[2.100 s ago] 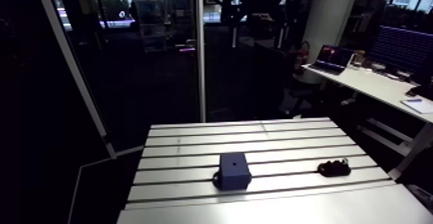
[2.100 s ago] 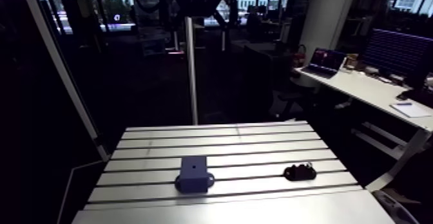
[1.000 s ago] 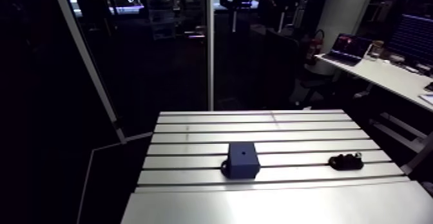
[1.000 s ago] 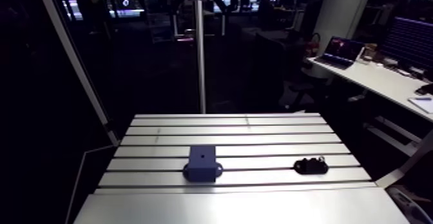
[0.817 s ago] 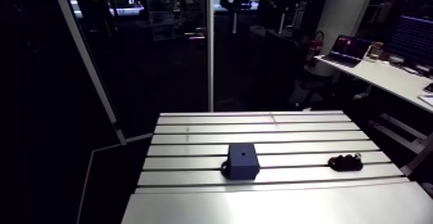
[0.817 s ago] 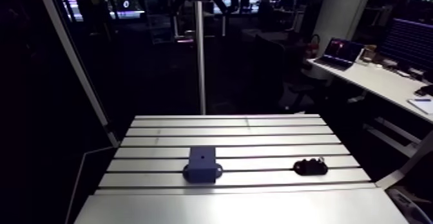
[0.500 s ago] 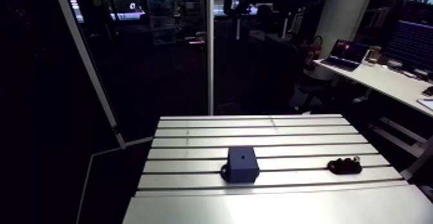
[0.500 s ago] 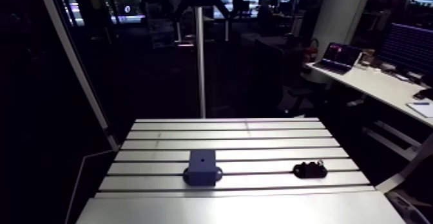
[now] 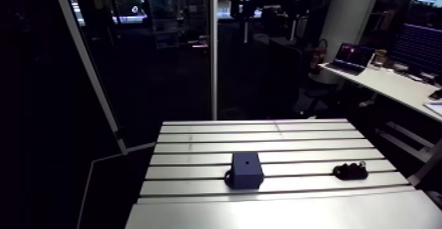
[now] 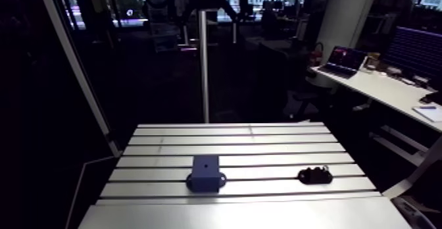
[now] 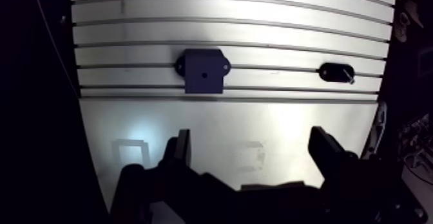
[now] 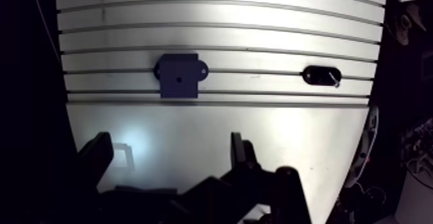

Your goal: Pick up the M10 bolt and insert it into the hole until fully seated.

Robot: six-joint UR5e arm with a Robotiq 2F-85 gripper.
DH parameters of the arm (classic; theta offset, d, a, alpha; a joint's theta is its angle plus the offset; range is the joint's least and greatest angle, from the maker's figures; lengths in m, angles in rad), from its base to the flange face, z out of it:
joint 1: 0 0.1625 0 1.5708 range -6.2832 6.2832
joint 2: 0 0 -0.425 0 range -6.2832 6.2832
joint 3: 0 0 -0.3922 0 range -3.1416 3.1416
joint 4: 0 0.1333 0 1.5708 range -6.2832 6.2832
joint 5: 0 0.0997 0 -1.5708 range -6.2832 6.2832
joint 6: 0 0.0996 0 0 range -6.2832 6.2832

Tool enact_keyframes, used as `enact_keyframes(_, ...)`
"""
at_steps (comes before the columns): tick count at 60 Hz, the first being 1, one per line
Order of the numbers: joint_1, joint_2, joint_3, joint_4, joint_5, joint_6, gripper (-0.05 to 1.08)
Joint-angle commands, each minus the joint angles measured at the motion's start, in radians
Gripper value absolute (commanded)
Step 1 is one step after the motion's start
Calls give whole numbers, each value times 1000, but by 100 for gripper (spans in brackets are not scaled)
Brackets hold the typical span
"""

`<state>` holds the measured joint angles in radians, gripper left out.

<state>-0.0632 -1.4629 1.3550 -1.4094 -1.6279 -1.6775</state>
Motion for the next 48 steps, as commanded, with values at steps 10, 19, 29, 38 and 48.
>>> enact_keyframes(10, -7, -8, 20, 2, 0, -1, 1)
enact_keyframes(19, -12, -10, 23, 1, -2, -8, 1)
enact_keyframes(29, -33, -12, 26, -2, -4, -33, 1)
enact_keyframes(38, -54, -20, 31, -3, -4, -53, 1)
enact_keyframes(48, -85, -32, 41, -3, -4, -70, 1)
